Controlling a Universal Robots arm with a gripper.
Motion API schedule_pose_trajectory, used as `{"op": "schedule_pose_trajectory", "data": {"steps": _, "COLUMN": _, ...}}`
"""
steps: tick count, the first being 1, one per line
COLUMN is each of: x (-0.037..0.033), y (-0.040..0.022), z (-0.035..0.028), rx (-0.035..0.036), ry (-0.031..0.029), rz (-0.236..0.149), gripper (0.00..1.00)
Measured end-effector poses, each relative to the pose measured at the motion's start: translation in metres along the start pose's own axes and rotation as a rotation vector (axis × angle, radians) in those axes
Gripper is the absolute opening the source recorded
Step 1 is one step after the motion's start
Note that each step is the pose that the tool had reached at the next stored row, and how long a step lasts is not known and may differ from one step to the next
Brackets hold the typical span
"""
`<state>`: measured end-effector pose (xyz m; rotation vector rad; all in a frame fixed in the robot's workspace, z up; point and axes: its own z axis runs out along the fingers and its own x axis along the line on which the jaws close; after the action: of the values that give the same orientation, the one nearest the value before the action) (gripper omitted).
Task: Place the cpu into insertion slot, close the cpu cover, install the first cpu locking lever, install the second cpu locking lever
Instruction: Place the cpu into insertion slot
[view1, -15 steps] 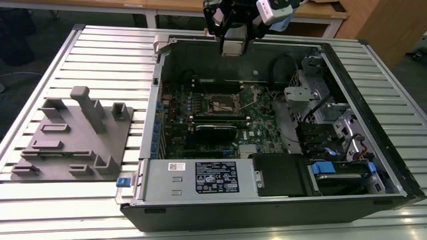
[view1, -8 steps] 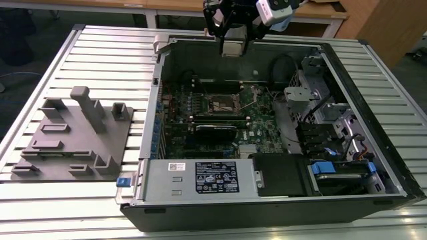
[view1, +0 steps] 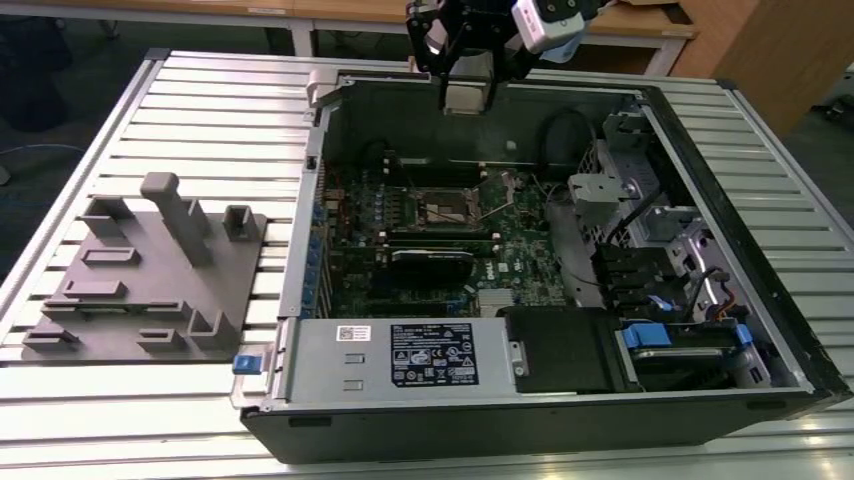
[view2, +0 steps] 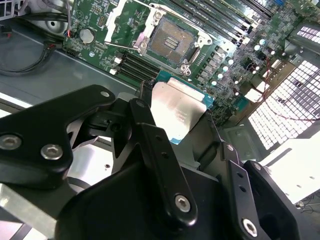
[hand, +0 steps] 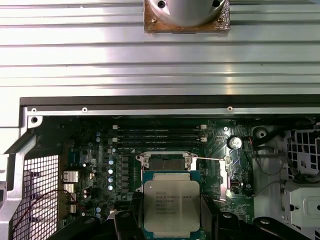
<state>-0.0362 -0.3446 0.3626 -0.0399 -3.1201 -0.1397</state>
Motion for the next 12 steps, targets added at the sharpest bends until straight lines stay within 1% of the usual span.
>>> {"op": "schedule_pose_trajectory", "data": {"steps": 12, "x": 0.0, "y": -0.0001, "z": 0.0019, "rx": -0.0002, "ry": -0.0001, "rz": 0.0, "gripper": 0.54}}
